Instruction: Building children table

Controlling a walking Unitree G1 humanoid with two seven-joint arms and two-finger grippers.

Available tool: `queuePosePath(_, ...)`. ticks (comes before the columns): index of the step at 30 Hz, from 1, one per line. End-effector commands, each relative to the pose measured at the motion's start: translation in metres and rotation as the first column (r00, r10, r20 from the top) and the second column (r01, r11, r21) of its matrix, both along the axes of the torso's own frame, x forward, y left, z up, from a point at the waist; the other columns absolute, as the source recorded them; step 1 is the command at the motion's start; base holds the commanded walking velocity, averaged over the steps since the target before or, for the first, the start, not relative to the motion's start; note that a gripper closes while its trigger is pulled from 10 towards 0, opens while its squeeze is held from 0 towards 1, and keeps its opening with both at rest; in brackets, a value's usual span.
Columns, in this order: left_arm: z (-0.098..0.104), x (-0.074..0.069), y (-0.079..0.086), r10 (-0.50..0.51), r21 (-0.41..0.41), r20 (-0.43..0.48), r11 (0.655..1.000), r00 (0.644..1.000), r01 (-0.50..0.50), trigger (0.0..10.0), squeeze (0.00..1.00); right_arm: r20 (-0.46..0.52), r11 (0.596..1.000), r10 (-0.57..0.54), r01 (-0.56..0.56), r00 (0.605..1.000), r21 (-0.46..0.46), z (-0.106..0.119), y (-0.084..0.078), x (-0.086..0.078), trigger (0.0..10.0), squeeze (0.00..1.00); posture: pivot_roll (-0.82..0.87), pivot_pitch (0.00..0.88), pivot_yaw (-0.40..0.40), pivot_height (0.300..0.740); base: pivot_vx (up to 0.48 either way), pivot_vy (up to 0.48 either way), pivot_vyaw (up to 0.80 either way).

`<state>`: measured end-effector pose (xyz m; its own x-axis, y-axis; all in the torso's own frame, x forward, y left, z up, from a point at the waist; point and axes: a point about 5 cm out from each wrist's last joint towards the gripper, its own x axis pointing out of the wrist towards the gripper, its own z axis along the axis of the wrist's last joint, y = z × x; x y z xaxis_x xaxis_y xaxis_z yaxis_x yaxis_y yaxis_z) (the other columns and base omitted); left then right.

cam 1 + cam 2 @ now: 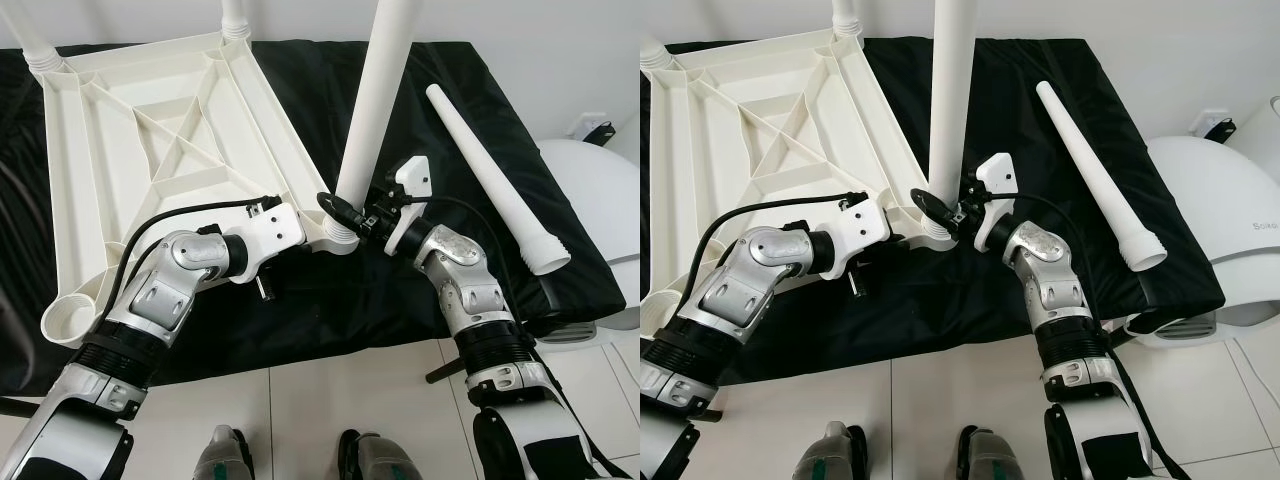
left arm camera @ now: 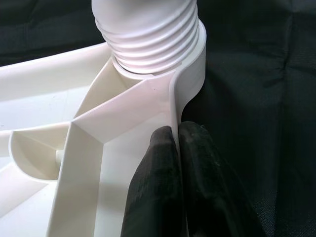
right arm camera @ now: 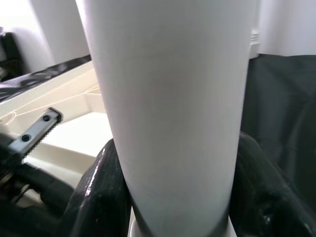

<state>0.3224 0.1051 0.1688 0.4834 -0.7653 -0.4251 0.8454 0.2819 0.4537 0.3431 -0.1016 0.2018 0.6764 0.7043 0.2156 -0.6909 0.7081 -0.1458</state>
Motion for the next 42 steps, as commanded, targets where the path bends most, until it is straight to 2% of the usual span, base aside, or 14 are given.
queuePosePath(1,-0.046,-0.013,0.007,0.028,0.087,-0.178,0.996,0.984,-0.012,10.0,0.00,-0.011,0.985,-0.157,0.157,0.988,0.066,0.005,-0.006,0.000,0.0,0.00,0.07,0.205,-0.031,0.740,0.000,0.000,0.00)
queuePosePath(3,-0.046,-0.013,0.007,0.028,0.087,-0.178,0.996,0.984,-0.012,10.0,0.00,-0.011,0.985,-0.157,0.157,0.988,0.066,0.005,-0.006,0.000,0.0,0.00,0.07,0.205,-0.031,0.740,0.000,0.000,0.00)
queuePosePath(6,-0.046,-0.013,0.008,0.031,0.086,-0.178,0.996,0.983,-0.016,10.0,0.00,-0.025,0.967,-0.239,0.240,0.971,0.084,0.001,-0.001,-0.007,0.0,0.00,0.07,0.207,-0.031,0.740,0.000,0.000,0.00)
queuePosePath(13,-0.046,-0.013,0.008,0.031,0.084,-0.180,0.996,0.983,-0.016,10.0,0.00,-0.078,0.900,-0.409,0.416,0.909,0.130,-0.005,0.005,-0.020,0.0,0.00,0.07,0.213,-0.033,0.740,0.000,0.000,0.00)
queuePosePath(16,-0.046,-0.013,0.008,0.031,0.084,-0.180,0.996,0.983,-0.016,10.0,0.00,-0.106,0.864,-0.473,0.484,0.875,0.137,-0.007,0.006,-0.025,0.0,0.00,0.07,0.214,-0.033,0.740,0.000,0.000,0.00)
queuePosePath(19,-0.046,-0.013,0.008,0.032,0.085,-0.181,0.996,0.983,-0.017,10.0,0.00,-0.127,0.783,-0.597,0.610,0.792,0.123,-0.009,0.003,-0.031,0.0,0.00,0.07,0.213,-0.033,0.740,0.000,0.000,0.00)
queuePosePath(20,-0.046,-0.013,0.008,0.032,0.086,-0.180,0.996,0.983,-0.017,10.0,0.00,-0.129,0.772,-0.610,0.623,0.782,0.123,-0.009,0.003,-0.032,0.0,0.00,0.07,0.212,-0.033,0.740,0.000,0.000,0.00)
queuePosePath(29,-0.046,-0.013,0.008,0.035,0.086,-0.179,0.996,0.983,-0.019,10.0,0.00,-0.150,0.747,-0.638,0.654,0.755,0.120,-0.009,0.003,-0.036,0.0,0.00,0.07,0.210,-0.035,0.740,0.000,0.000,0.00)
queuePosePath(30,-0.046,-0.013,0.008,0.035,0.086,-0.180,0.996,0.983,-0.019,10.0,0.00,-0.157,0.738,-0.650,0.667,0.743,0.103,-0.010,0.003,-0.036,0.8,0.00,0.07,0.209,-0.036,0.740,0.000,0.000,0.00)
queuePosePath(31,-0.046,-0.013,0.008,0.035,0.086,-0.180,0.996,0.983,-0.019,10.0,0.00,-0.157,0.738,-0.650,0.667,0.743,0.103,-0.010,0.003,-0.036,0.8,0.00,0.07,0.209,-0.036,0.740,0.000,0.000,0.00)
queuePosePath(32,-0.046,-0.013,0.008,0.034,0.086,-0.180,0.996,0.983,-0.019,10.0,0.00,-0.170,0.730,-0.659,0.678,0.733,0.091,-0.012,0.002,-0.036,3.6,0.00,0.07,0.209,-0.036,0.740,0.000,0.000,0.00)
queuePosePath(33,-0.046,-0.013,0.008,0.034,0.087,-0.180,0.996,0.983,-0.019,10.0,0.00,-0.177,0.724,-0.667,0.686,0.723,0.075,-0.013,0.001,-0.035,10.0,0.00,0.07,0.207,-0.036,0.740,0.000,0.000,0.00)
queuePosePath(38,-0.046,-0.013,0.008,0.035,0.087,-0.178,0.996,0.983,-0.019,10.0,0.00,-0.185,0.708,-0.691,0.706,0.698,0.019,-0.018,0.001,-0.035,10.0,0.00,0.07,0.201,-0.037,0.740,0.000,0.000,0.00)
queuePosePath(42,-0.046,-0.012,0.008,0.034,0.089,-0.175,0.996,0.984,-0.019,10.0,0.00,-0.168,0.729,-0.676,0.684,0.717,-0.012,-0.021,0.005,-0.035,10.0,0.00,0.07,0.196,-0.036,0.740,0.000,0.000,0.00)
